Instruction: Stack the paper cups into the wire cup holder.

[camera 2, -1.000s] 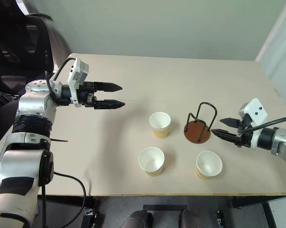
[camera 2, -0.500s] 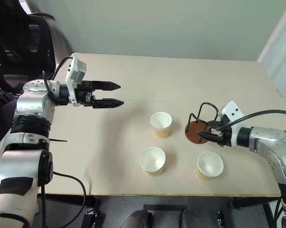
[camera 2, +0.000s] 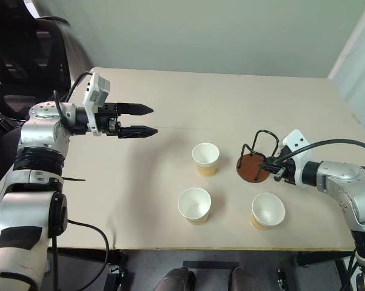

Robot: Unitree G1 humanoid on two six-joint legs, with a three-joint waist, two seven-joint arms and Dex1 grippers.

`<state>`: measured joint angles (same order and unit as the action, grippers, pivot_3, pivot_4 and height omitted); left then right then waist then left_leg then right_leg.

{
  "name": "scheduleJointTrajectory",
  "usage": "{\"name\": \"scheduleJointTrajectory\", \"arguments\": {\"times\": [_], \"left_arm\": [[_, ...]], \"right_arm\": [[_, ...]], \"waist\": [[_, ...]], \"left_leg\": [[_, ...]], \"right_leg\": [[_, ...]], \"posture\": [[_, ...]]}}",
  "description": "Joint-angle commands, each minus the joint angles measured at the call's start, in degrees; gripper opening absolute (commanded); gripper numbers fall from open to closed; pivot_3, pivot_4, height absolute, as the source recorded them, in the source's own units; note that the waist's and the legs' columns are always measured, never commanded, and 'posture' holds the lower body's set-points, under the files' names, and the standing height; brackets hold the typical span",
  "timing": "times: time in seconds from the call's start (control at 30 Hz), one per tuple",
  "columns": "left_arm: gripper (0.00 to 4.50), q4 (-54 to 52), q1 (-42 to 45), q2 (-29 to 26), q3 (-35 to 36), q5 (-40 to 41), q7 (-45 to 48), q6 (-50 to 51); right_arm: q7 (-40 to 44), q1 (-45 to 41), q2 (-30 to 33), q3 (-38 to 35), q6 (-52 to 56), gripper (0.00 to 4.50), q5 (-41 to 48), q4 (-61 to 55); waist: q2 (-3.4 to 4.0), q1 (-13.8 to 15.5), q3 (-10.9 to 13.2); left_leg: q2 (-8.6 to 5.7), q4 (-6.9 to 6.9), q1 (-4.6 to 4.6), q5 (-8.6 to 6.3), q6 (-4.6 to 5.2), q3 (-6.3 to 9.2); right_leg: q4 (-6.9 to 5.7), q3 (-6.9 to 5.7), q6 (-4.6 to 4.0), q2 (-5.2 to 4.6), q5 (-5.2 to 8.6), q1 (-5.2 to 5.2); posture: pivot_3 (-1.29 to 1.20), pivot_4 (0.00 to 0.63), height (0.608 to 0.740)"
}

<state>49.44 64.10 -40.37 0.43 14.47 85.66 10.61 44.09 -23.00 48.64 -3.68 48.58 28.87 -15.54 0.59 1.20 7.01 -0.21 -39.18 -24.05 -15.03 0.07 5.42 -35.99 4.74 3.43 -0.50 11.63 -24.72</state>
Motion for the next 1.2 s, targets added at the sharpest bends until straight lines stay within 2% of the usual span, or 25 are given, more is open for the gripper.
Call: {"name": "scheduleJointTrajectory", "arguments": {"times": [0.03,0.37,0.63,0.93,1.2], "left_arm": [[4.50,-1.2,0.9,-0.7,1.5,0.2,-0.4,-1.1],[4.50,-1.0,1.1,-0.8,1.4,0.1,-0.5,-1.0],[4.50,-1.3,1.2,-1.1,1.3,0.1,-0.5,-0.7],[4.50,-2.3,0.7,-1.7,1.3,0.2,-0.4,0.1],[4.50,-3.3,0.6,-2.1,1.2,0.3,-0.4,0.9]], "right_arm": [[1.2,-1.3,1.9,-0.3,-0.2,0.04,-0.9,0.4],[8.8,-2.9,4.3,0.7,-2.5,0.04,-0.5,3.2],[15.9,-6.1,5.0,4.7,-5.0,0.04,-1.3,3.2],[19.8,-8.2,4.8,9.1,-7.4,0.04,-3.5,3.1],[22.7,-11.3,4.9,11.5,-11.3,0.04,-7.4,7.7]], "waist": [[0.00,0.0,0.0],[0.00,0.0,0.0],[0.00,-0.1,0.0],[0.00,-0.2,0.0],[0.00,-0.3,0.0]], "left_leg": [[0.00,0.00,0.00,0.00,0.00,0.00],[0.00,0.00,0.00,0.00,0.00,0.00],[0.00,0.02,0.00,0.00,0.00,0.00],[0.00,0.01,-0.01,0.00,0.01,0.00],[0.00,0.00,-0.01,-0.02,0.03,0.00]], "right_leg": [[0.00,0.00,0.00,0.00,0.00,0.00],[0.01,0.00,0.00,0.00,0.00,0.01],[0.01,0.00,0.00,0.01,0.00,-0.01],[0.01,0.00,-0.01,0.00,0.00,-0.01],[0.00,0.00,-0.02,-0.01,0.00,-0.01]], "posture": [[0.00,0.150,0.740],[0.00,0.150,0.740],[0.00,0.150,0.740],[0.00,0.150,0.740],[0.00,0.150,0.740]]}}
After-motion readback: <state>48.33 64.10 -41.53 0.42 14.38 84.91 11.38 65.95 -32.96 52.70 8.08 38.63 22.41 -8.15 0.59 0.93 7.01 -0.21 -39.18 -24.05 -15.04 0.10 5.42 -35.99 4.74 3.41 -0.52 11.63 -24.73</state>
